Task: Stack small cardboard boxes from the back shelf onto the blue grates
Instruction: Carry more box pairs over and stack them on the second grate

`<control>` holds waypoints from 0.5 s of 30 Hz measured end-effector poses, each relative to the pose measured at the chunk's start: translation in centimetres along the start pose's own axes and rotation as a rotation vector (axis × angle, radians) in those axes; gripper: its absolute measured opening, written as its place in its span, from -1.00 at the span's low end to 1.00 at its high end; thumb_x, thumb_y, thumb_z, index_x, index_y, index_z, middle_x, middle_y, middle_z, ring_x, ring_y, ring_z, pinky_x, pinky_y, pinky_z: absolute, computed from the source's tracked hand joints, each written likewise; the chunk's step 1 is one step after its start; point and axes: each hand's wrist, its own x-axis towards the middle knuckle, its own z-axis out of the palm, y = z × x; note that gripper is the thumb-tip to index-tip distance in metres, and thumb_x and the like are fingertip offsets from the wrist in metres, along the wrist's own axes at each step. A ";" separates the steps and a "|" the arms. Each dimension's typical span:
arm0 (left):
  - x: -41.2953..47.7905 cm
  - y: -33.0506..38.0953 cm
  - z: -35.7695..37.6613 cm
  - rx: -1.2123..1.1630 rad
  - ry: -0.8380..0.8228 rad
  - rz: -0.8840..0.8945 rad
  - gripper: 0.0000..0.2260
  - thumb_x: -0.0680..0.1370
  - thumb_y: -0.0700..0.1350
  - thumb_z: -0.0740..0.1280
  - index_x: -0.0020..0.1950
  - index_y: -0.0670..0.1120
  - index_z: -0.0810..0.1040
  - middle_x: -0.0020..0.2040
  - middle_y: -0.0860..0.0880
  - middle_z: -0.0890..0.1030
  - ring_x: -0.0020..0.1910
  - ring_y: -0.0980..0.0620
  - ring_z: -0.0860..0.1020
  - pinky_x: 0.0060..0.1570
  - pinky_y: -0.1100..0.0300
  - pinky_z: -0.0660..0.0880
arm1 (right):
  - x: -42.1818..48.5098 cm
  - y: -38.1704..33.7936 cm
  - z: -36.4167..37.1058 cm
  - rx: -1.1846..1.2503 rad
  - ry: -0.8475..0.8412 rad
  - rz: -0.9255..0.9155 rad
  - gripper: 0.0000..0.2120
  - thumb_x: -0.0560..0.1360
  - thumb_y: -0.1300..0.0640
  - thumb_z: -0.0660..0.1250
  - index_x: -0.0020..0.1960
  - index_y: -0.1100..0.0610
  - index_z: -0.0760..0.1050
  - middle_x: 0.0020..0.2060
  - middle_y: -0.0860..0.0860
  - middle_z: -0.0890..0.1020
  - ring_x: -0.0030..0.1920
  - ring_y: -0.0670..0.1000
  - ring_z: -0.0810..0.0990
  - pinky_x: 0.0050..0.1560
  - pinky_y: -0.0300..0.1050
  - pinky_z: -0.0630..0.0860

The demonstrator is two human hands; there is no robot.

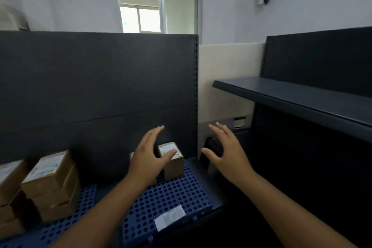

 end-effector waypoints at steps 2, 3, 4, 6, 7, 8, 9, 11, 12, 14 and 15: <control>-0.6 3.4 0.6 -0.049 -0.034 0.091 -0.37 0.46 0.08 0.47 0.48 0.12 0.33 0.41 0.18 0.36 0.34 0.27 0.30 0.27 0.31 0.26 | -2.3 -1.1 -3.5 -0.075 0.074 -0.003 -0.35 0.44 -0.15 0.39 0.47 -0.05 0.28 0.48 -0.07 0.28 0.51 -0.03 0.17 0.46 -0.04 0.22; -1.0 5.3 1.0 -0.079 -0.053 0.143 -0.37 0.45 0.08 0.47 0.48 0.11 0.33 0.39 0.20 0.37 0.33 0.30 0.30 0.26 0.39 0.24 | -3.7 -1.7 -5.4 -0.117 0.121 -0.001 -0.35 0.44 -0.15 0.40 0.46 -0.04 0.29 0.47 -0.05 0.31 0.50 -0.03 0.17 0.47 -0.07 0.20; -1.5 7.3 1.4 -0.110 -0.070 0.192 -0.37 0.44 0.08 0.48 0.47 0.10 0.34 0.37 0.21 0.37 0.30 0.33 0.30 0.24 0.49 0.21 | -5.1 -2.4 -7.4 -0.158 0.168 0.001 -0.34 0.43 -0.15 0.40 0.46 -0.03 0.30 0.46 -0.05 0.32 0.50 -0.03 0.18 0.47 -0.09 0.18; -2.5 11.4 2.5 -0.181 -0.112 0.279 -0.37 0.43 0.09 0.48 0.46 0.10 0.35 0.34 0.23 0.38 0.27 0.37 0.30 0.19 0.61 0.17 | -8.1 -3.9 -11.3 -0.229 0.234 0.031 -0.33 0.41 -0.19 0.37 0.46 -0.05 0.30 0.46 -0.06 0.32 0.51 -0.05 0.15 0.47 -0.15 0.12; -3.2 13.5 2.9 -0.218 -0.135 0.315 -0.36 0.43 0.10 0.48 0.46 0.11 0.34 0.33 0.23 0.38 0.27 0.37 0.31 0.18 0.60 0.18 | -9.6 -4.6 -13.2 -0.261 0.256 0.054 -0.33 0.41 -0.22 0.33 0.46 -0.07 0.28 0.47 -0.08 0.31 0.52 -0.08 0.12 0.46 -0.18 0.09; -3.9 15.6 3.3 -0.255 -0.152 0.350 -0.35 0.42 0.11 0.48 0.46 0.12 0.33 0.34 0.24 0.38 0.28 0.37 0.32 0.19 0.58 0.20 | -11.2 -5.3 -15.1 -0.296 0.279 0.072 -0.33 0.41 -0.23 0.30 0.47 -0.09 0.27 0.47 -0.10 0.29 0.52 -0.10 0.09 0.46 -0.19 0.08; -4.6 17.6 3.7 -0.292 -0.167 0.385 -0.35 0.42 0.12 0.48 0.46 0.14 0.33 0.33 0.26 0.38 0.28 0.41 0.32 0.18 0.57 0.20 | -12.8 -5.9 -17.0 -0.335 0.307 0.083 -0.34 0.41 -0.23 0.29 0.47 -0.09 0.27 0.47 -0.11 0.29 0.52 -0.12 0.08 0.47 -0.17 0.09; -6.1 21.5 4.4 -0.372 -0.198 0.448 -0.35 0.41 0.15 0.46 0.46 0.13 0.34 0.32 0.29 0.37 0.27 0.50 0.29 0.19 0.60 0.19 | -16.1 -7.0 -21.1 -0.419 0.371 0.094 -0.36 0.42 -0.21 0.30 0.46 -0.08 0.28 0.46 -0.12 0.31 0.52 -0.12 0.08 0.49 -0.07 0.15; -6.9 23.5 4.7 -0.412 -0.213 0.477 -0.34 0.40 0.17 0.44 0.46 0.11 0.34 0.33 0.27 0.38 0.28 0.48 0.30 0.21 0.57 0.21 | -17.9 -7.5 -23.2 -0.461 0.396 0.107 -0.36 0.43 -0.20 0.30 0.46 -0.08 0.28 0.46 -0.12 0.31 0.52 -0.12 0.09 0.49 -0.03 0.18; -8.8 27.3 5.5 -0.483 -0.238 0.524 -0.32 0.38 0.22 0.40 0.47 0.10 0.34 0.35 0.22 0.40 0.32 0.31 0.38 0.28 0.37 0.30 | -21.6 -8.5 -27.4 -0.538 0.442 0.151 -0.36 0.45 -0.21 0.31 0.47 -0.10 0.24 0.46 -0.13 0.31 0.52 -0.14 0.07 0.49 -0.01 0.19; -9.8 29.3 5.8 -0.519 -0.249 0.545 -0.31 0.37 0.23 0.39 0.47 0.11 0.34 0.35 0.19 0.41 0.32 0.23 0.41 0.29 0.24 0.36 | -23.6 -9.1 -29.6 -0.572 0.463 0.177 -0.35 0.45 -0.21 0.32 0.48 -0.11 0.21 0.46 -0.14 0.30 0.53 -0.14 0.06 0.49 -0.02 0.18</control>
